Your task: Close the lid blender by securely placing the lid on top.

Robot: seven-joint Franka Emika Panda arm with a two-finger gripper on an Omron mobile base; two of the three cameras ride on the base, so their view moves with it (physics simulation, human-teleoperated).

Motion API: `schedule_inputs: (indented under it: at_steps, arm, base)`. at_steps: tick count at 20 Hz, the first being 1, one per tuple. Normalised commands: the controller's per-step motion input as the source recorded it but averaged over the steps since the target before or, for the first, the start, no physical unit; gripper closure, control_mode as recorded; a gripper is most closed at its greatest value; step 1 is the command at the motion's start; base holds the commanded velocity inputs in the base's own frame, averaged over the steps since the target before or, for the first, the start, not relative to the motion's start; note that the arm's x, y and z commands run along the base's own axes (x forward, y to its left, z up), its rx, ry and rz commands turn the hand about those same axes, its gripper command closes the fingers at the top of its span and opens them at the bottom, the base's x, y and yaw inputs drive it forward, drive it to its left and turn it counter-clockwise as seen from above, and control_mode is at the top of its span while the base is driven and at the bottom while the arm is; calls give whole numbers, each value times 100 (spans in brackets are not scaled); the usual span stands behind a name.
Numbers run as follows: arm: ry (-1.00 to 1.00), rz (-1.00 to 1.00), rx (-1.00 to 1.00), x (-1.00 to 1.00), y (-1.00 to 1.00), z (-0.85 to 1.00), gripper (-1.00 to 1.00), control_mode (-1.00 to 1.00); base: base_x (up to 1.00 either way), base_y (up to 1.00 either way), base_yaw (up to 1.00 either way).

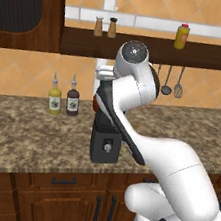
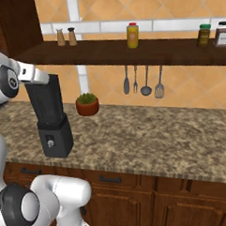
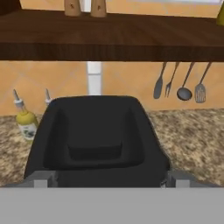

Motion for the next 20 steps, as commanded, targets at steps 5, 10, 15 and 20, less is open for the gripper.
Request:
schedule_inputs:
  at_steps: [5, 10, 15, 20]
  arm:
    - [-26, 3, 0, -61, -19, 0, -100, -100]
    - [-38, 1, 10, -100, -75, 0, -100, -100]
    - [-27, 0, 17, -100, -100, -1, -100, -100]
    - [-11, 0, 9, -100, -100, -30, -100, -100]
  base:
    - [0, 0, 0]
    - [0, 0, 0]
    - [0, 0, 0]
    - [0, 0, 0]
